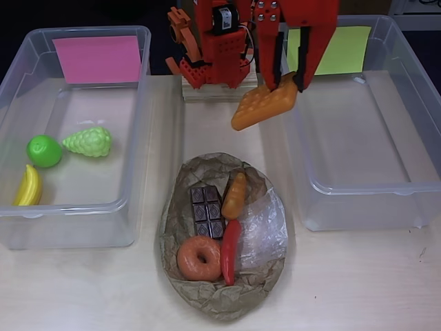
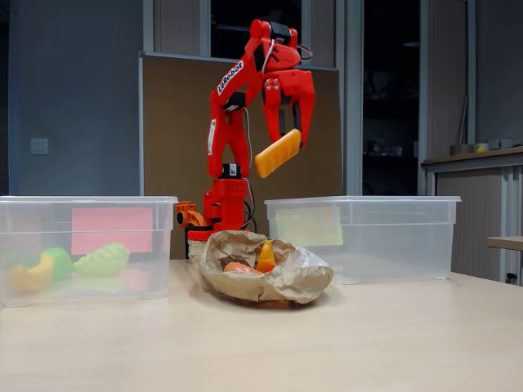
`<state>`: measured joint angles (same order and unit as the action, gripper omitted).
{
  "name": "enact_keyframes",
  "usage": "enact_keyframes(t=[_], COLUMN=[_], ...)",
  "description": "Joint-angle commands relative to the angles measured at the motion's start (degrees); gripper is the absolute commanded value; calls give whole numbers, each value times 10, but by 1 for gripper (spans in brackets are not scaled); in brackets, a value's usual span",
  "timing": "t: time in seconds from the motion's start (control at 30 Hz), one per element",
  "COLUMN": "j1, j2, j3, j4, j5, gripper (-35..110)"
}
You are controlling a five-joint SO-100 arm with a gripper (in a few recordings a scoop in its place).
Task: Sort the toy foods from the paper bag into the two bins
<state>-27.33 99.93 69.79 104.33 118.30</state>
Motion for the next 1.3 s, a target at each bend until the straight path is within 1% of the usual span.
enact_keyframes(t=[0.0,0.13,0.27,0.33,0.47,0.57,0.83,1.1,1.2,1.27], j1=[-88,-204,-307,-346,-388,-392,-382,-377,-387,-394], j2=[61,76,47,19,-37,-78,-180,-299,-354,-387], j3=[30,54,42,25,-2,-3,22,103,103,87], j4=[8,8,8,8,8,5,-24,-149,-192,-202], j5=[98,250,406,468,555,591,644,659,674,685], gripper=[0,0,0,0,0,0,0,0,0,0])
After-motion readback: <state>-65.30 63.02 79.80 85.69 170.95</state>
